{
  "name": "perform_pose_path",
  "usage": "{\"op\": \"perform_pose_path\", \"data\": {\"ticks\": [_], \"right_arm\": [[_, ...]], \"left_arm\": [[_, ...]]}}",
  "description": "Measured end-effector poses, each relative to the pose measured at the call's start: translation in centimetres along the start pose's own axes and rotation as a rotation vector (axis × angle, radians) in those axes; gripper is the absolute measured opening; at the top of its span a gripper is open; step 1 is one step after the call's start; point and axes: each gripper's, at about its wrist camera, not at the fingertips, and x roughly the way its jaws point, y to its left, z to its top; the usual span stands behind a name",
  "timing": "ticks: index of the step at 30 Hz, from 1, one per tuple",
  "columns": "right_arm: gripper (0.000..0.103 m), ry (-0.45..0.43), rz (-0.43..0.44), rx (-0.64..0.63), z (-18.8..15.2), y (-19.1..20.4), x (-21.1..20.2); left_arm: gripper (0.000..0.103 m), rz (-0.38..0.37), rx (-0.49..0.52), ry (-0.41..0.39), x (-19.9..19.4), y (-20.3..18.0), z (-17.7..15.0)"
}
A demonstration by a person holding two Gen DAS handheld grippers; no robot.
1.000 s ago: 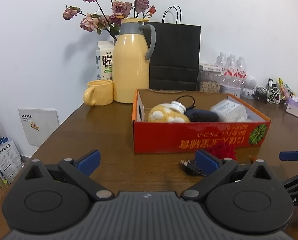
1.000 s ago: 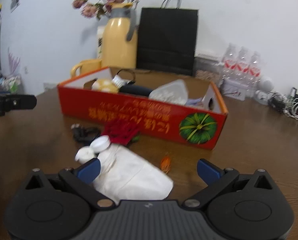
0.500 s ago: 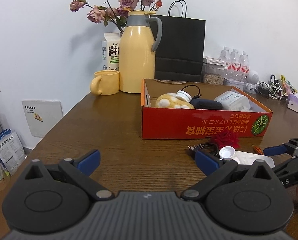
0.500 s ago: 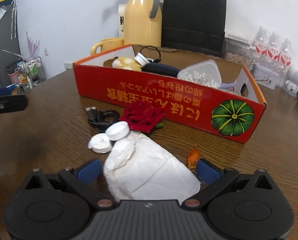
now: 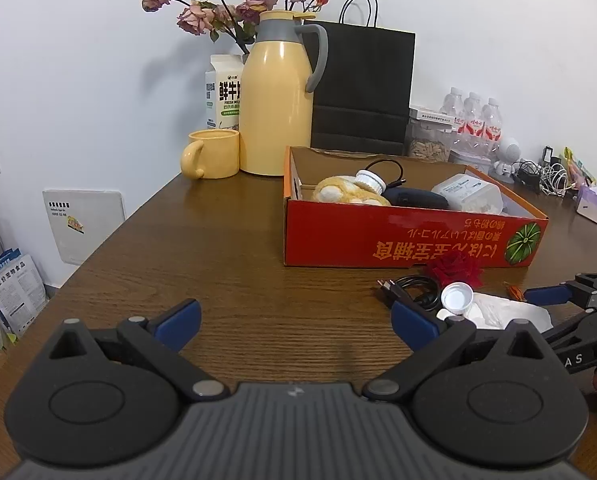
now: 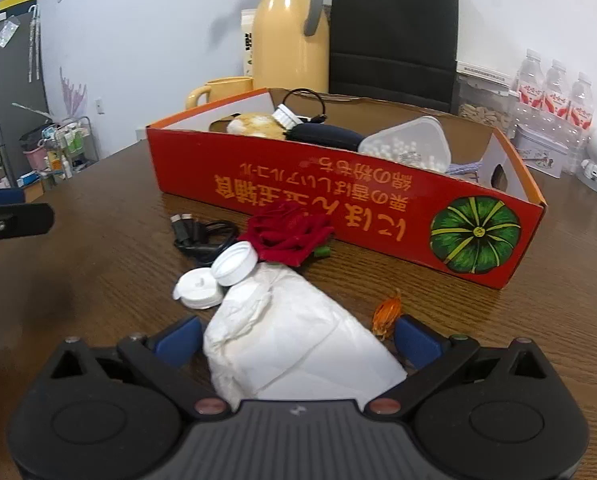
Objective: Organize objects
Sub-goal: 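Lower the right gripper onto the white crumpled tissue and grasp it, then grasp the black coiled cable on the table with the left gripper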
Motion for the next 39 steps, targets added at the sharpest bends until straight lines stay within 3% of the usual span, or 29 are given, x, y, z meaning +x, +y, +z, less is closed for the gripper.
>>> {"op": "perform_pose_path", "data": {"ticks": [16,29,39], "right_arm": [[0.064,-0.067,-0.008,-0.009,-1.2,1.2,-2.5],[0.062,-0.200,-0.087,0.028,-1.9,1.1,-5.0],[0.062,-0.291,-0.157,0.072,-2.3,0.6,-6.4]], "left_arm": [[0.103,0.005,-0.004,0.012,0.2,0.0,-0.1],[0.103,-0.003,0.024,0.032,1.3,-1.2,-0.1],[0.103,-0.059,0.096,0.079,4.9,-4.9,1.3]]}}
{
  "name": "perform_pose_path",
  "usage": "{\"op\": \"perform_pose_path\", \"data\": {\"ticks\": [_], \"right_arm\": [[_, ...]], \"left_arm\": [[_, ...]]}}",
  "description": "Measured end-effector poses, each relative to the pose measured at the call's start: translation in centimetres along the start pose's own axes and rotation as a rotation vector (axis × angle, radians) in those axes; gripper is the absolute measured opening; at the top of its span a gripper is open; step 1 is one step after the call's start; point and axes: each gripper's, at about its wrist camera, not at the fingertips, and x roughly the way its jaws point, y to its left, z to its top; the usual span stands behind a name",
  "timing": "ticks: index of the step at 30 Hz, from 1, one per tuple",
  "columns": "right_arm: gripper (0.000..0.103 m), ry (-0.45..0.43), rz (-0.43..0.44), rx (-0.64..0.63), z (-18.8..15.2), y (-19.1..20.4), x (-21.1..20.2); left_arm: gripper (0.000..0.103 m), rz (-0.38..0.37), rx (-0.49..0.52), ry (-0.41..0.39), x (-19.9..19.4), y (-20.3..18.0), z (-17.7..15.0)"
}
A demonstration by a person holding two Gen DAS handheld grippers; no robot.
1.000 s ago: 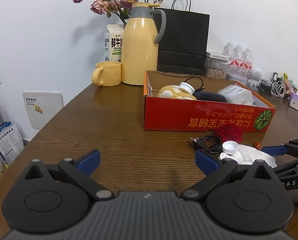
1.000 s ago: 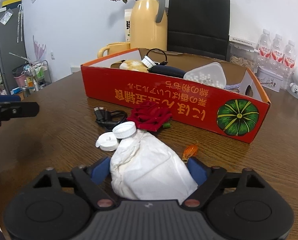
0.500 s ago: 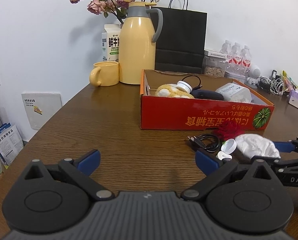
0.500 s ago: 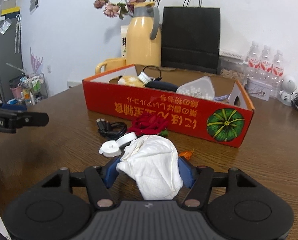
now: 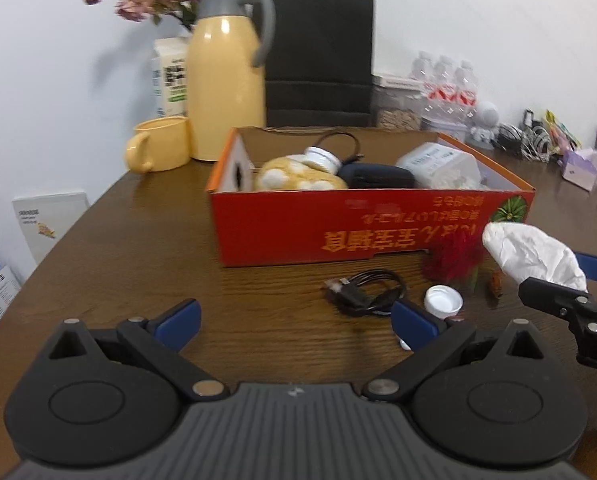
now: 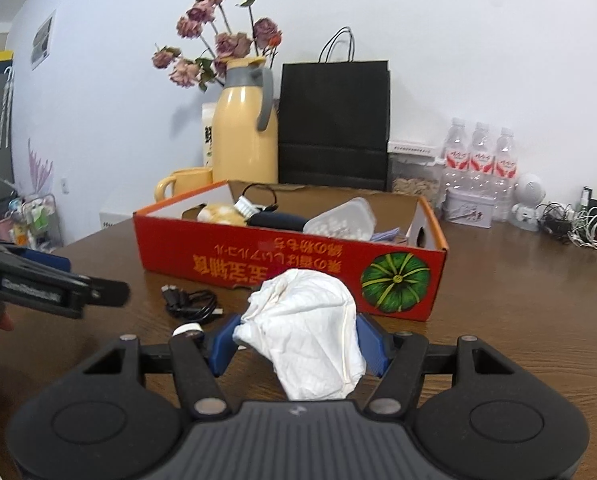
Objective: Organize objects
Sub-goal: 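Grasp the black coiled cable on the table with the left gripper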
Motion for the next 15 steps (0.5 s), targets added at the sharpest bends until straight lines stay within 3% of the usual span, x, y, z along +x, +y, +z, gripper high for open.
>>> {"op": "perform_pose_path", "data": {"ticks": [10,15], "right_arm": [[0.062,-0.038,-0.036,0.035,0.0,-0.5,-0.4],[0.062,-0.032,-0.056,0.048,0.0,-0.7,-0.2]], "left_arm": [[0.103,-0.014,0.045,0.075,4.7,-2.7,1.5],[0.103,-0.004,0.022,0.120,6.1,-2.8,1.4]]}}
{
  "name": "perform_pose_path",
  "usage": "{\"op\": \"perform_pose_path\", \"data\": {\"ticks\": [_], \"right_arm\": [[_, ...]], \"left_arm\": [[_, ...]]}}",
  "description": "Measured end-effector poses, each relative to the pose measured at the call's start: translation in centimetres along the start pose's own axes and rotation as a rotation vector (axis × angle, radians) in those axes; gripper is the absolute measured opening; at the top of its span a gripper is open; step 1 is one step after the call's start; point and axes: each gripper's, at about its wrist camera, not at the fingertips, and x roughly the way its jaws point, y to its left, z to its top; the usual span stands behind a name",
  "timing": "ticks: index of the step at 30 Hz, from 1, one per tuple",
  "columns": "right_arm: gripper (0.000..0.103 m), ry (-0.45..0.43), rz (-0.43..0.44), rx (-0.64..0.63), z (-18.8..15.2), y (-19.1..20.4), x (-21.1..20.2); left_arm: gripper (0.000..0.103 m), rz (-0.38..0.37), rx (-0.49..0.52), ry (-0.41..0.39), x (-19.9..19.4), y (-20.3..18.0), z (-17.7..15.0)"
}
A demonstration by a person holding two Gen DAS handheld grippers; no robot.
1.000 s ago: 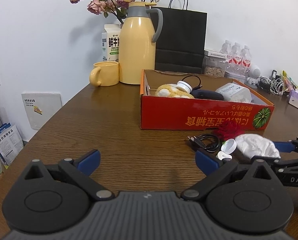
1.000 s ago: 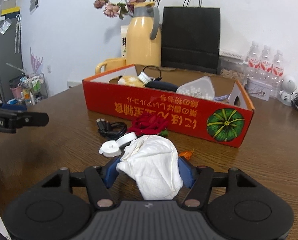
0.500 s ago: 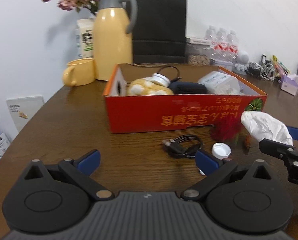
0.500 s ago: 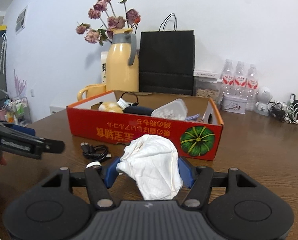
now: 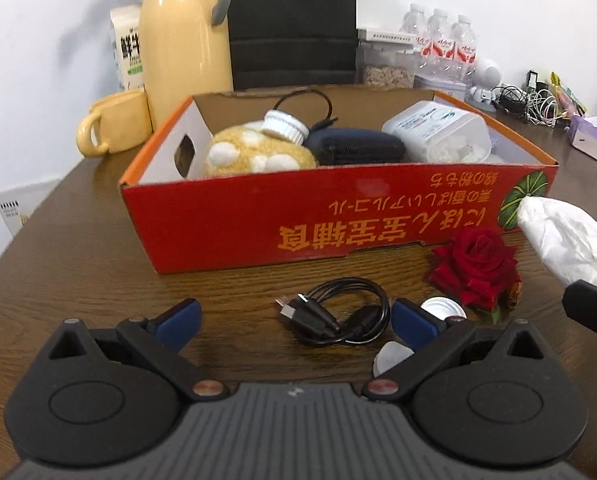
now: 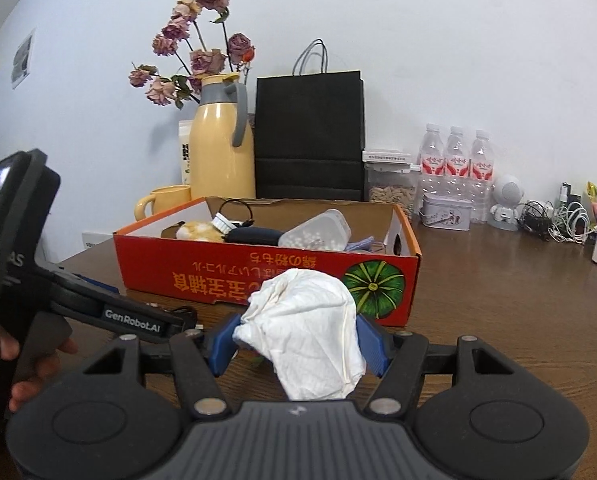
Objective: Organize objects
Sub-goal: 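Grasp the black coiled cable on the table with the left gripper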
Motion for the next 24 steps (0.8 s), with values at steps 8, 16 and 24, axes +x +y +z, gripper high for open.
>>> {"op": "perform_pose_path", "data": {"ticks": [8,16,24], "right_arm": [[0.062,-0.003,-0.028,0.014,0.0,-0.2,0.2],[0.062,0.005,-0.030,0.014,0.1,-0.1,0.3],[0.062,0.005,-0.035,0.011,0.0,-0.1,0.3]], "left_arm": [[0.097,-0.024,-0.019,0.008,0.5,0.0,-0.1],[0.056,-0.052,-0.002,-0.041,-0.5,-0.3,-0.4],[0.055,-0.055,-0.018,-0.076,-1.3,0.0,-0.4]]}}
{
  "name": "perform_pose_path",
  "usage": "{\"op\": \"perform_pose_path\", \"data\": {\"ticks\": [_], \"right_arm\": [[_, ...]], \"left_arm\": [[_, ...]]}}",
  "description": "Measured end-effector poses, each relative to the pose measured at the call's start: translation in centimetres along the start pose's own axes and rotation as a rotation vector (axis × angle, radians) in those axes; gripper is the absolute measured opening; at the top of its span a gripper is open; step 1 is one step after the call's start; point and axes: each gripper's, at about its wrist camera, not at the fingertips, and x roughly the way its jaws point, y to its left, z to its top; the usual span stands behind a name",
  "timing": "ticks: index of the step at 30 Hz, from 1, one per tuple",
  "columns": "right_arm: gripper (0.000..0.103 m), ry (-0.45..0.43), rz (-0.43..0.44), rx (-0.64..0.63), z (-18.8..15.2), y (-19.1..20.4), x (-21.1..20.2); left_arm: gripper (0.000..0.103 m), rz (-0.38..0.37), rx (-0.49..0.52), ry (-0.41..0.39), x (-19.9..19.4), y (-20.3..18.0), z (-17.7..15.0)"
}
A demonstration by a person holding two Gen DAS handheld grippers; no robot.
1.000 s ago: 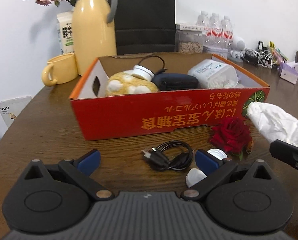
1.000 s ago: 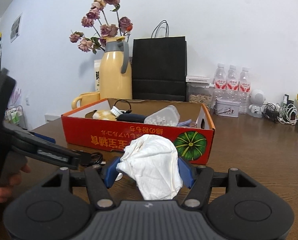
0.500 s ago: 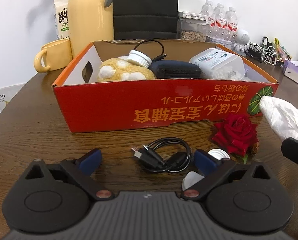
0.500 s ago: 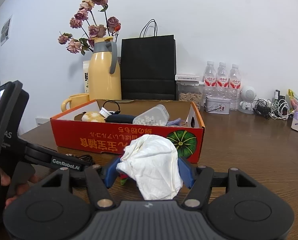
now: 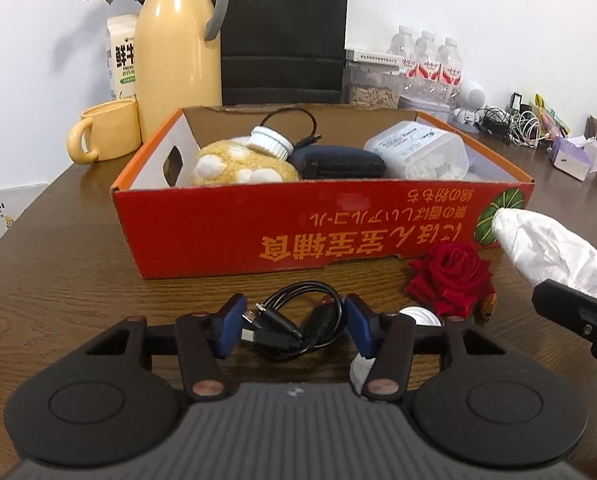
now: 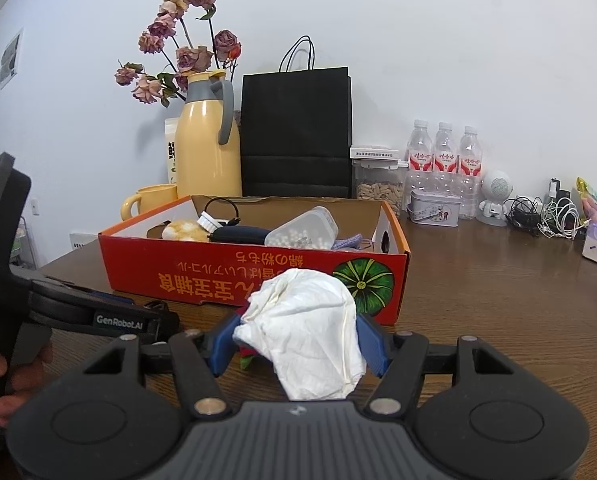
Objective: Organize objects
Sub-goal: 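Grasp the black coiled cable on the table with the left gripper, then carry the cable with the left into the box while the right carries the tissue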
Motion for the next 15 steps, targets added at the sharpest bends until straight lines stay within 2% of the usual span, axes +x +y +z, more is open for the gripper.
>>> {"op": "perform_pose_path", "data": {"ticks": [15], "right_arm": [[0.062,-0.045,0.041,-0.045,1.0,1.6,0.1]], "left_arm": [[0.055,-0.023,0.012,-0.128,-3.4,-0.1,3.2]]}}
